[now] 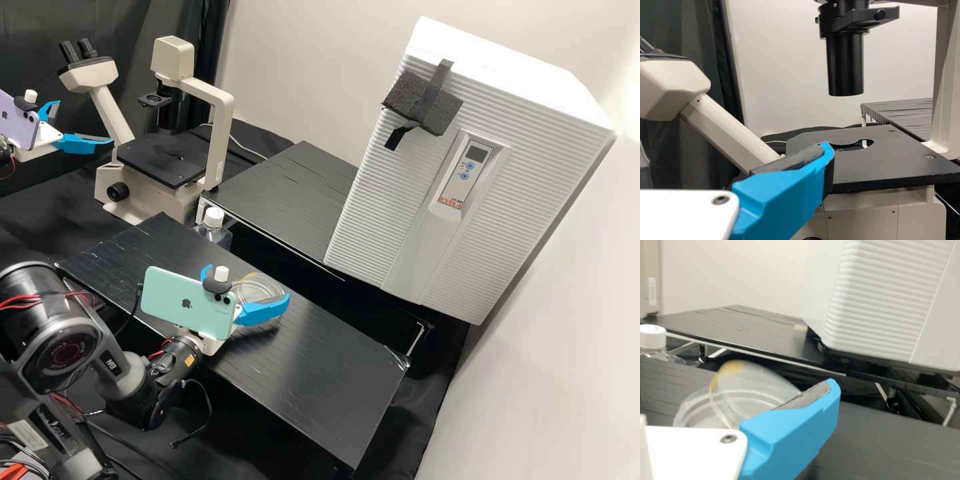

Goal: Close the petri dish lid.

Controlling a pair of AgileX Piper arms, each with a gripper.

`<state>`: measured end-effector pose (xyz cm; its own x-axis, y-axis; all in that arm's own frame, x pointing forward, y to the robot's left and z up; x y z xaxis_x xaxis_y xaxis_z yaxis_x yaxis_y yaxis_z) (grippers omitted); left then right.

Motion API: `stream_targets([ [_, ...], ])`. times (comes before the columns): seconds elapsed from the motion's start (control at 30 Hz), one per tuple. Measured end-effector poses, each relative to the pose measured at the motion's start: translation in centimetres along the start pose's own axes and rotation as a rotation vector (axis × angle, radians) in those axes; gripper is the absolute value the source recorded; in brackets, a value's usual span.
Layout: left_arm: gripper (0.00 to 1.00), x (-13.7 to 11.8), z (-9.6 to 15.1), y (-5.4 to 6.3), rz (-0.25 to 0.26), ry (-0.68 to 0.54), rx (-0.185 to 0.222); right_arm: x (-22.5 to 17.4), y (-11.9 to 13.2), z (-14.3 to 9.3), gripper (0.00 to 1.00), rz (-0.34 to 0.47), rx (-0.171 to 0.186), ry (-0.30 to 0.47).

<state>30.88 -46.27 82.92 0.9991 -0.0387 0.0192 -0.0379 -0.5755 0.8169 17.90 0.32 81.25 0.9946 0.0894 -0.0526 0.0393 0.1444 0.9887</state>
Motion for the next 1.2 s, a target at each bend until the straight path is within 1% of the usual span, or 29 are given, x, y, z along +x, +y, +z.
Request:
stream_targets([
  [0.1, 1.0, 0.0, 0.0, 0.0, 0.0, 0.0, 0.0, 0.1, -0.1, 0.2, 1.0, -0.006, 0.008, -0.014],
  [0.53, 1.0, 0.0, 0.0, 0.0, 0.0, 0.0, 0.0, 0.1, -0.1, 0.2, 1.0, -0.006, 0.008, -0.014],
  [0.63, 1.0, 0.0, 0.0, 0.0, 0.0, 0.0, 0.0, 0.0, 0.0, 0.2, 1.0, 0.002, 0.003, -0.013],
  [0.77, 1.0, 0.0, 0.0, 0.0, 0.0, 0.0, 0.0, -0.2, 0.6, 0.2, 1.0, 0.036, -0.002, -0.016],
  [0.8, 1.0, 0.0, 0.0, 0.0, 0.0, 0.0, 0.0, -0.3, 0.7, 0.1, 1.0, 0.039, 0.002, -0.017],
  [0.97, 1.0, 0.0, 0.0, 0.0, 0.0, 0.0, 0.0, -0.6, 1.2, -0.4, 1.0, 0.07, -0.004, 0.009],
  [1.1, 1.0, 0.0, 0.0, 0.0, 0.0, 0.0, 0.0, -0.6, 1.3, -0.5, 1.0, 0.073, -0.007, 0.013],
  [1.2, 1.0, 0.0, 0.0, 0.0, 0.0, 0.0, 0.0, -0.5, 1.1, -0.3, 1.0, 0.063, -0.001, 0.006],
])
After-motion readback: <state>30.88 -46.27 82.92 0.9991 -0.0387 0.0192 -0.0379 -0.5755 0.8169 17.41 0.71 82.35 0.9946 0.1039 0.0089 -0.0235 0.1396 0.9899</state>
